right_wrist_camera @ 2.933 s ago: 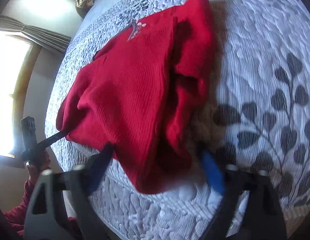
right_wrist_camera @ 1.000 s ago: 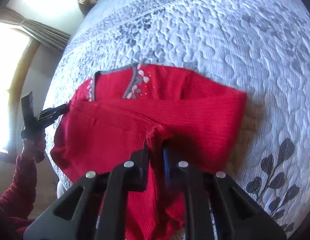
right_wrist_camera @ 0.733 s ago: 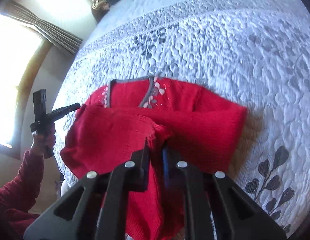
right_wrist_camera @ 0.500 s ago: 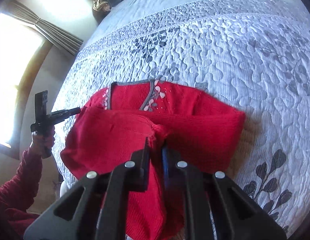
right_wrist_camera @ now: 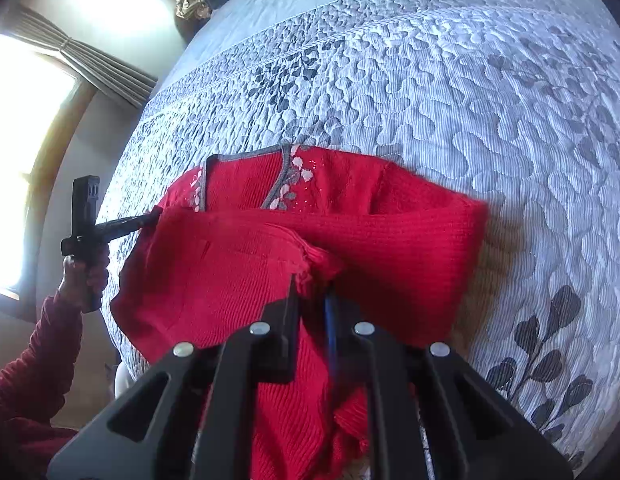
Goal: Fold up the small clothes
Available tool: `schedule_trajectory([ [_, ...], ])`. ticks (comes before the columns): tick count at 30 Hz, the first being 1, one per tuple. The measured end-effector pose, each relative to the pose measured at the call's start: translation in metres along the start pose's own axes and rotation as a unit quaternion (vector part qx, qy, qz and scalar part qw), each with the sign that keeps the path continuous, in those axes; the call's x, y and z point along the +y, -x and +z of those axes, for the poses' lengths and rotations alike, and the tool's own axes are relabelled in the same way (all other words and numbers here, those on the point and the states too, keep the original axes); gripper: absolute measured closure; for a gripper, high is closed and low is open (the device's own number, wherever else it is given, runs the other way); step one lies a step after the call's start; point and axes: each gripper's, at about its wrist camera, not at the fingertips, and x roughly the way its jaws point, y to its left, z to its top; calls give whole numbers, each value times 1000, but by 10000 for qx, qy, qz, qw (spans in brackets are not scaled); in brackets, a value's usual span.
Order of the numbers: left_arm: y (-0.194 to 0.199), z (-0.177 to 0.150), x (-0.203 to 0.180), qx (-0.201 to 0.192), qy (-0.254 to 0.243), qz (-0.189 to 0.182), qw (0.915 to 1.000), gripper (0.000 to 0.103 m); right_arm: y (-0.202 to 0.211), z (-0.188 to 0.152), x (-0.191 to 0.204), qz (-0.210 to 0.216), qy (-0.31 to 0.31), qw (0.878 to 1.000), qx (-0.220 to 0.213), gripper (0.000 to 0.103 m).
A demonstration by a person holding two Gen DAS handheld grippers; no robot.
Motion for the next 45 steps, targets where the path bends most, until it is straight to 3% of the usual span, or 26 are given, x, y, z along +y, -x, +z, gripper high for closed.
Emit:
schedule_trajectory([
  [4,17,-2,-10,-331,-110,-235,9991,100,9,1,-1,279,-87,9994,-172,94],
  [7,40,5,-11,-825,61,-500,9953,100,20,7,-1,402,-161,9983,-395,94],
  [11,51,29,-13,-1280,151,-196,9915,100,28,25,-5,340,-251,9974,-591,94],
  [17,21,50,5,-1419,541,146,9883,100,15,52,-20,93,-469,9965,-692,95],
  [19,-1,48,13,-1180,560,411,9906,100,0,57,-30,-265,-523,9965,-595,95],
  [21,-36,43,19,-498,522,716,9948,99,-24,58,-44,-451,-716,9960,-272,95],
  [22,-39,39,19,-594,451,755,9944,99,-37,57,-50,-590,-792,9950,-122,94],
  [24,-33,40,17,-615,467,711,9945,99,-40,54,-56,-483,-881,9948,-159,93],
  [26,-21,38,19,-599,620,530,9949,97,-30,51,-59,-288,-995,9942,-298,72],
  [30,15,18,18,-526,554,636,9950,91,-3,39,-49,-504,-820,9946,-383,62],
  [32,33,-3,17,-406,495,708,9954,67,11,22,-36,-596,-634,9958,-283,42],
  [35,51,-43,12,-100,257,1082,9937,64,22,-13,-18,-892,-330,9954,-54,36],
  [38,55,-87,8,254,329,900,9951,61,24,-57,-9,-836,-412,9954,231,27],
  [40,54,-106,6,366,387,824,9952,60,20,-78,-7,-814,-542,9945,386,27],
  [45,52,-142,4,286,649,707,9950,56,5,-118,-7,-574,-876,9926,621,24],
])
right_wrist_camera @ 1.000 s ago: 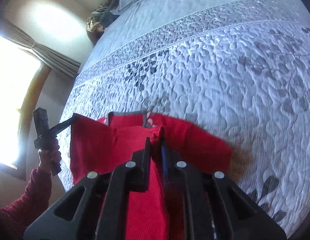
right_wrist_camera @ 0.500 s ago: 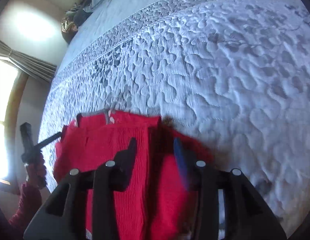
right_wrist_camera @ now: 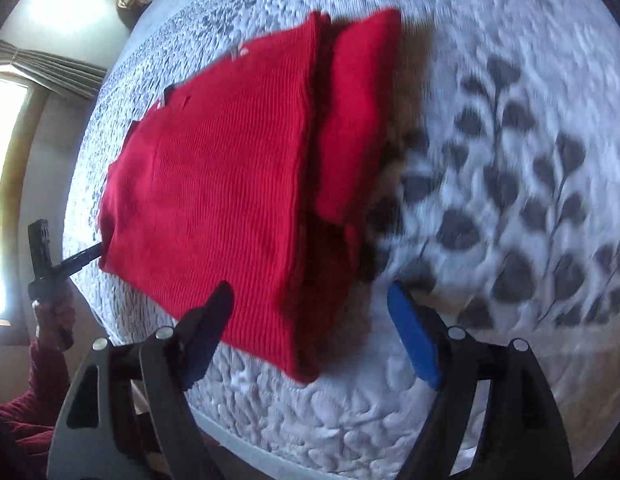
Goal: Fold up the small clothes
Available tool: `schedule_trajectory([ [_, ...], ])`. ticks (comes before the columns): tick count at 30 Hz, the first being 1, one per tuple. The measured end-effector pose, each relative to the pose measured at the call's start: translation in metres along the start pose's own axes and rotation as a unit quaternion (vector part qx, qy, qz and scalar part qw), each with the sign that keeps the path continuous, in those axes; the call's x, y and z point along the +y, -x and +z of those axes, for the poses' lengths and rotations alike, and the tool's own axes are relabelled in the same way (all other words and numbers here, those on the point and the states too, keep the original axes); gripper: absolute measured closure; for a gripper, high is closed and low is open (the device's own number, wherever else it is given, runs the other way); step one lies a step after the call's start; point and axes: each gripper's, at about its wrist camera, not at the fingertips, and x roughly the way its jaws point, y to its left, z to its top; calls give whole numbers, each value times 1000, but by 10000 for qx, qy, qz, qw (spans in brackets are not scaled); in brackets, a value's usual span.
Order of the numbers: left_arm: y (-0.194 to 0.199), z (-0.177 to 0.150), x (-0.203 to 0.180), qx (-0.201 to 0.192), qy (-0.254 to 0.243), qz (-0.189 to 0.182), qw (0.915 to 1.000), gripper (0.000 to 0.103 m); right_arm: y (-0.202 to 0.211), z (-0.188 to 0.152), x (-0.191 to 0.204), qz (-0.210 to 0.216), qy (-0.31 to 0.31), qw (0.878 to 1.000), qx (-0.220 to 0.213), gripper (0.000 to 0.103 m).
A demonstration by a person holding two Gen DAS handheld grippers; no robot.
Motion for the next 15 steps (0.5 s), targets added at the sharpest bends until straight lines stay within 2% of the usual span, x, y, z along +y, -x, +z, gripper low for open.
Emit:
schedule_trajectory([
  [5,17,-18,-2,-193,214,-396,9988,55,0,-11,-1,311,-211,9992,-123,22],
  [8,24,-24,2,-276,337,-583,9973,50,3,-15,2,630,-229,9977,-85,22],
  [11,20,-26,3,-196,357,-847,9956,50,-4,-17,6,784,-226,9967,-2,22],
  [15,1,-15,-10,-86,134,-530,9985,50,-12,-13,3,870,-343,9956,20,18],
])
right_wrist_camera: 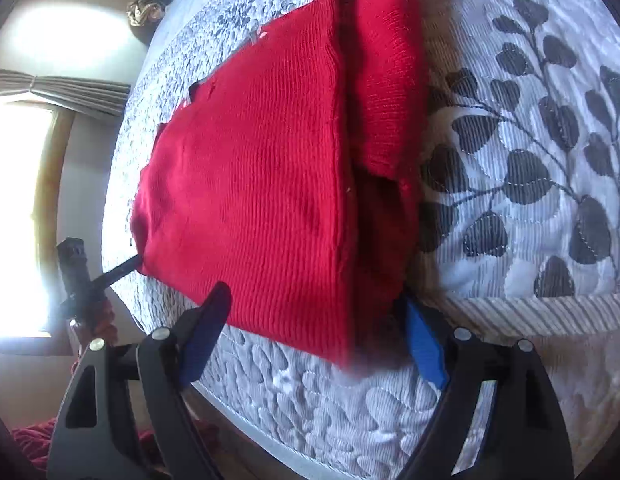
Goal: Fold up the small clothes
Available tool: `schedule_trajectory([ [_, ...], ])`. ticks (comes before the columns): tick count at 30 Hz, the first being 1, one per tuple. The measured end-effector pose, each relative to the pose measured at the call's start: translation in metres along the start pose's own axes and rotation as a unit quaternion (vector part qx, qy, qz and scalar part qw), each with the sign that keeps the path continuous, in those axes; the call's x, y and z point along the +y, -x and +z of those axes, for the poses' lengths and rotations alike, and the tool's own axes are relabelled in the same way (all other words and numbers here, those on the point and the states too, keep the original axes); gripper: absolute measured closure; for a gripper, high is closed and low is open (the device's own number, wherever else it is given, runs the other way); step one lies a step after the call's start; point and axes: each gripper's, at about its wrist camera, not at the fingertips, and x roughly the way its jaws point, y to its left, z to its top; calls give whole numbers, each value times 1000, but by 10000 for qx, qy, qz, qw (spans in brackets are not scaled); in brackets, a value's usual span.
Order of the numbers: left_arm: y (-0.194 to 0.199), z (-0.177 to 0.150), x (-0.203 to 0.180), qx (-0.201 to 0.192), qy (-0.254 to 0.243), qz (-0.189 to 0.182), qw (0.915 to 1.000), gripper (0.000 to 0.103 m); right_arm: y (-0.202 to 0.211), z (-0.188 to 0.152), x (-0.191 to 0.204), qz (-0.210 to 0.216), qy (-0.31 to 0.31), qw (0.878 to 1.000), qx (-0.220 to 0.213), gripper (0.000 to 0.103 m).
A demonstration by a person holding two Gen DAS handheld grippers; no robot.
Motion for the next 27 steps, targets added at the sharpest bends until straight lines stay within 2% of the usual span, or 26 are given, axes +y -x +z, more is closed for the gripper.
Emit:
schedule_trajectory([
  [2,-4,4,-8,29,-141,133,9998,53,0,-2,2,110,85,9999,19,17],
  [3,-5,4,-12,52,-243,218,9995,60,-3,-2,5,147,110,9998,39,17],
  [4,-7,4,-17,113,-332,273,9990,76,-5,-3,7,183,156,9997,57,17],
  [6,-10,5,-21,177,-362,234,9989,88,-9,-6,11,306,226,9992,100,36],
  [8,-10,8,-20,220,-245,150,9993,93,-16,-6,16,431,222,9987,169,79],
  [11,3,11,-20,139,-24,-201,9997,94,-8,-4,26,394,379,9985,81,89],
  [14,33,7,-19,20,105,-663,9977,95,23,-10,34,565,530,9969,-108,91],
  [16,38,3,-15,206,115,-812,9964,96,40,-16,36,528,616,9966,-130,92],
  [18,25,0,-9,544,92,-618,9966,96,43,-20,32,403,647,9971,-54,92],
  [20,0,-6,0,862,-61,-105,9962,96,25,-20,19,-26,565,9982,216,93],
  [22,-14,-6,9,909,18,-214,9956,94,3,-19,6,-320,414,9977,439,91],
  [24,-8,-1,18,850,358,-529,9943,92,-6,-18,-5,-178,233,9986,443,83],
  [25,-2,1,21,795,441,-660,9937,80,-3,-16,-8,9,135,9992,388,76],
  [26,7,4,24,658,466,-766,9938,65,2,-16,-7,60,165,9994,301,63],
  [27,13,6,25,563,433,-781,9944,59,8,-16,-5,30,259,9995,186,52],
])
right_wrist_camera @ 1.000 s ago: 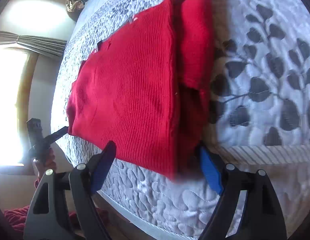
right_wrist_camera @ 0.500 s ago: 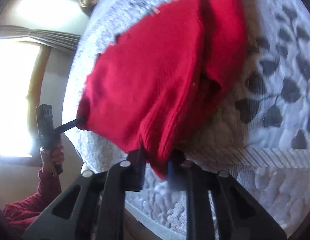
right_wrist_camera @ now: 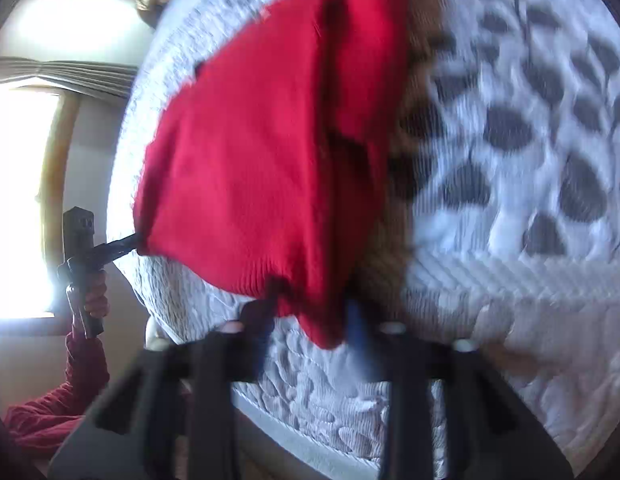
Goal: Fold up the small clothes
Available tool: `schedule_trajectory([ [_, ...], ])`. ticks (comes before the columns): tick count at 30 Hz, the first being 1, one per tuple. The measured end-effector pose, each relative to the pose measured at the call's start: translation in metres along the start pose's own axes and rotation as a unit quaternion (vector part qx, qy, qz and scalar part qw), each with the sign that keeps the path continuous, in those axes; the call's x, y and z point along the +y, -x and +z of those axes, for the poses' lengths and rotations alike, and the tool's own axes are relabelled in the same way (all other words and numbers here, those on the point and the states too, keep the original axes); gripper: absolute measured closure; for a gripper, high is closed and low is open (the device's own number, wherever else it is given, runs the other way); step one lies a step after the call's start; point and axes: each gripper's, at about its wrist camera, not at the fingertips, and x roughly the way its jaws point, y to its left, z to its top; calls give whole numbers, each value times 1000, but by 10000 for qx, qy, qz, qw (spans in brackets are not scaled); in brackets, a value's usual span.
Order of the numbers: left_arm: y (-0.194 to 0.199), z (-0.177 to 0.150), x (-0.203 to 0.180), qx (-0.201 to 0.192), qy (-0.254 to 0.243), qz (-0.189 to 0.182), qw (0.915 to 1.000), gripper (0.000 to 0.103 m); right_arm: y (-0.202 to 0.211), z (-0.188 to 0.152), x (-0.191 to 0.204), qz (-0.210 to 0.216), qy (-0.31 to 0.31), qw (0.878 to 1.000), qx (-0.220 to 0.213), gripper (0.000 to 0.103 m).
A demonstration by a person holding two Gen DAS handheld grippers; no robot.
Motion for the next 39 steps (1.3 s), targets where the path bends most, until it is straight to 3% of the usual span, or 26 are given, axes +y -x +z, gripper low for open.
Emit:
schedule_trajectory([
  [1,6,-1,0,-59,-92,27,9999,50,7,0,5,-40,131,9998,-111,30],
  [2,7,0,-2,-45,-165,61,9998,47,9,0,8,-26,214,9997,-133,20],
  [6,-3,-14,-9,125,-379,225,9990,47,15,-10,7,-178,196,9996,-99,21],
  [10,3,-24,-8,-90,-291,312,9991,46,21,-19,-7,154,-161,9996,-161,21],
  [11,4,-25,-6,-109,-245,331,9991,42,23,-21,-9,191,-162,9996,-160,21],
  [13,5,-26,3,-146,-207,652,9976,40,21,-27,-11,250,-165,9995,-114,21],
  [16,6,-28,7,-104,-152,757,9970,39,15,-31,-8,372,-219,9991,-46,21],
  [22,6,-33,13,-63,80,176,9998,35,13,-37,-20,1163,-744,9903,-174,21],
  [26,-2,-18,7,-148,228,-165,9995,34,2,-23,-26,1388,-960,9855,-163,21],
  [30,-15,-10,0,-120,212,-79,9997,34,-5,-5,-22,1580,-946,9828,-160,21],
  [31,-17,-8,-5,-124,145,6,9998,40,-9,1,-19,1574,-914,9832,-120,21],
  [32,-18,-7,-8,-139,74,134,9998,59,-12,4,-16,1556,-886,9838,-99,22],
  [33,-18,-6,-11,-134,9,273,9995,66,-13,7,-13,1534,-840,9845,-91,23],
  [34,-19,-4,-12,-128,3,249,9996,84,-12,10,-10,1572,-783,9844,-119,37],
  [35,-19,-3,-10,-85,57,5,9999,90,-11,12,-9,1620,-762,9837,-144,56],
  [38,-20,-1,-8,-66,184,-159,9997,91,-12,15,-6,1536,-700,9856,-136,82],
  [39,-19,-1,-8,-69,217,-202,9995,91,-9,15,-4,1442,-650,9873,-134,84],
])
